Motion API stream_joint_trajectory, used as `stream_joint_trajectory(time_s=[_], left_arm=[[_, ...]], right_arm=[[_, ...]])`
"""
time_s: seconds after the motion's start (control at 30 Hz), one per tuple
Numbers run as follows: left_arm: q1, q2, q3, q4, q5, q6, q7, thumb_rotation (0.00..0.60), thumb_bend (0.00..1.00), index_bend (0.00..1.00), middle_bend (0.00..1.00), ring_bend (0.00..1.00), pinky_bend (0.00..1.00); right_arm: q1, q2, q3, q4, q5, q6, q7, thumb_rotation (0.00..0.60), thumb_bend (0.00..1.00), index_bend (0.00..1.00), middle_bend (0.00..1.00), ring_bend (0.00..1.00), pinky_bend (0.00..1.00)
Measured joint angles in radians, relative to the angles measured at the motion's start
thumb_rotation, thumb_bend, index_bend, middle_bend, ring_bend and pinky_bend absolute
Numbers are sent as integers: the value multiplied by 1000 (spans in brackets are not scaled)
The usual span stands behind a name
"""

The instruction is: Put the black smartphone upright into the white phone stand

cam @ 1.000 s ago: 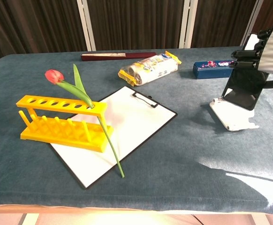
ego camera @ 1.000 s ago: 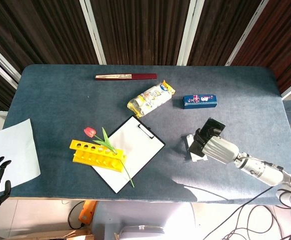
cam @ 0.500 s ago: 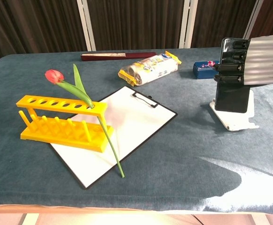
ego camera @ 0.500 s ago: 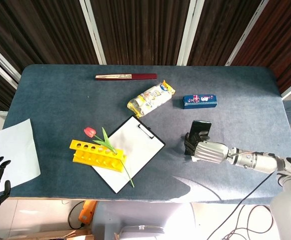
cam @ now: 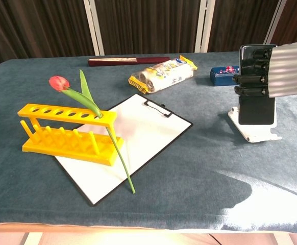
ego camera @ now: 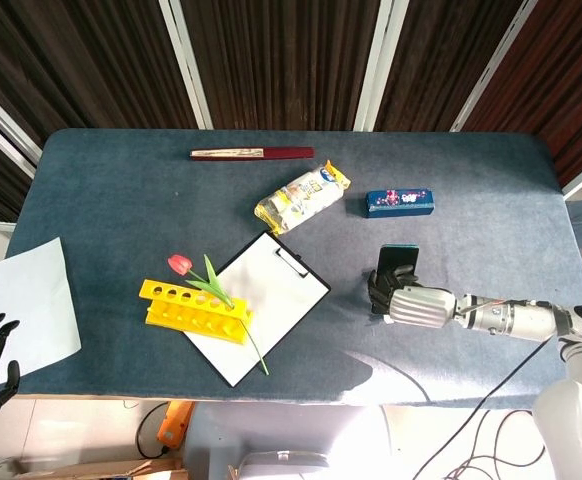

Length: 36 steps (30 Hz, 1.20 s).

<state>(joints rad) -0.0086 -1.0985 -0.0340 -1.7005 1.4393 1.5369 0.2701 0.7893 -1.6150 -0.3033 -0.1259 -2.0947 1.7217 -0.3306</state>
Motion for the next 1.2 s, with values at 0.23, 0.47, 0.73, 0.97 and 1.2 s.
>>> stream_joint_trajectory(time_s=[0.23, 0.47, 0.73, 0.97, 1.2], left_arm=[[0, 0, -1, -2, -5, -2, 4, 600, 533, 190, 105, 101, 270], [-1, 0, -3, -5, -11, -5, 7, 600, 533, 190, 105, 101, 272], [-2, 2, -3, -7, -15, -6, 8, 600, 533, 190, 104, 101, 273], [-1, 1, -4, -9, -19, -6, 11, 600, 533, 190, 104, 101, 274], [-3, 0, -3, -11, -20, -9, 18, 600, 533, 190, 104, 101, 279]], right_arm=[[6, 5, -19, 13, 12, -43, 0, 600, 556, 927, 784, 870, 784], [11, 3, -31, 13, 27, -53, 11, 600, 556, 927, 784, 868, 784], [12, 2, -52, 16, 30, -58, 14, 600, 557, 927, 784, 859, 784], [5, 11, -68, 17, 32, -67, 14, 600, 557, 927, 784, 858, 784], [-4, 10, -68, 17, 46, -83, 22, 600, 556, 901, 784, 843, 784]])
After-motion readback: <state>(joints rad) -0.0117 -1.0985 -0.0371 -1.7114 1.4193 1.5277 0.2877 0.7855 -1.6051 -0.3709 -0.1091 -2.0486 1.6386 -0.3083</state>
